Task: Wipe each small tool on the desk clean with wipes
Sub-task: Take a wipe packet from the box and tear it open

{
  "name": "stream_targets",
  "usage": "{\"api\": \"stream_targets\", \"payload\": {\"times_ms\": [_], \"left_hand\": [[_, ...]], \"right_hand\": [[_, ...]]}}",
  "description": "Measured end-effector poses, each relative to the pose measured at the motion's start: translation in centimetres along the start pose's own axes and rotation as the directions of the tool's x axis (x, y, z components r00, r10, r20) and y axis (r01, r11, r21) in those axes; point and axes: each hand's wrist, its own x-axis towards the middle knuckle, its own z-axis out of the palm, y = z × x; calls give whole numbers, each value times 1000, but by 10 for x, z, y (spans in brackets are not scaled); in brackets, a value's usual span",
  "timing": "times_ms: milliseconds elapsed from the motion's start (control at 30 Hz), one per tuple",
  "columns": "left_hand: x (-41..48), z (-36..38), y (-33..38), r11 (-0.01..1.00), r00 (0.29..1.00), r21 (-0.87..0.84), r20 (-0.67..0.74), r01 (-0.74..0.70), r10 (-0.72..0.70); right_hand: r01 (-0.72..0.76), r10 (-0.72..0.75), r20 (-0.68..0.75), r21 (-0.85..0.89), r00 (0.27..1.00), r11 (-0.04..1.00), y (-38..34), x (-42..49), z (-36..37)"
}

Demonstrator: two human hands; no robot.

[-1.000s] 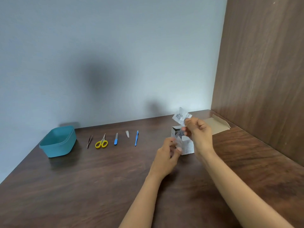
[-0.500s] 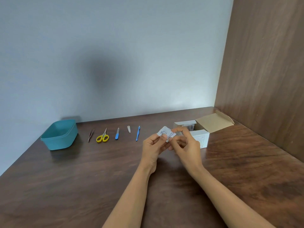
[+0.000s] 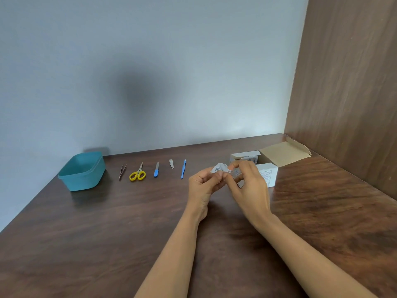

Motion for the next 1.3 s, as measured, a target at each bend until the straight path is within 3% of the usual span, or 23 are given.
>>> {"api": "stream_targets", "payload": {"times_ms": [633, 867, 1033, 1133, 1300], "left_hand": [[-3, 3, 6, 999, 999, 34, -3, 41, -41], [-1, 0, 6, 997, 998, 44, 23, 59, -60], [-2, -1, 6, 997, 997, 27, 24, 73, -73], [0, -1, 9, 992, 992, -37, 10, 123, -123], [3, -7, 18, 950, 962, -161, 6, 269, -272]], "right_hand": [[42, -43, -3, -133, 999, 990, 6, 4, -5], [-92, 84, 73, 123, 994, 988, 5, 5, -3], [-127, 117, 60, 190, 991, 974, 6, 6, 0], [-67, 48, 87, 240, 995, 968, 9, 7, -2], [107, -142, 191, 181, 971, 978, 18, 10, -6]]}}
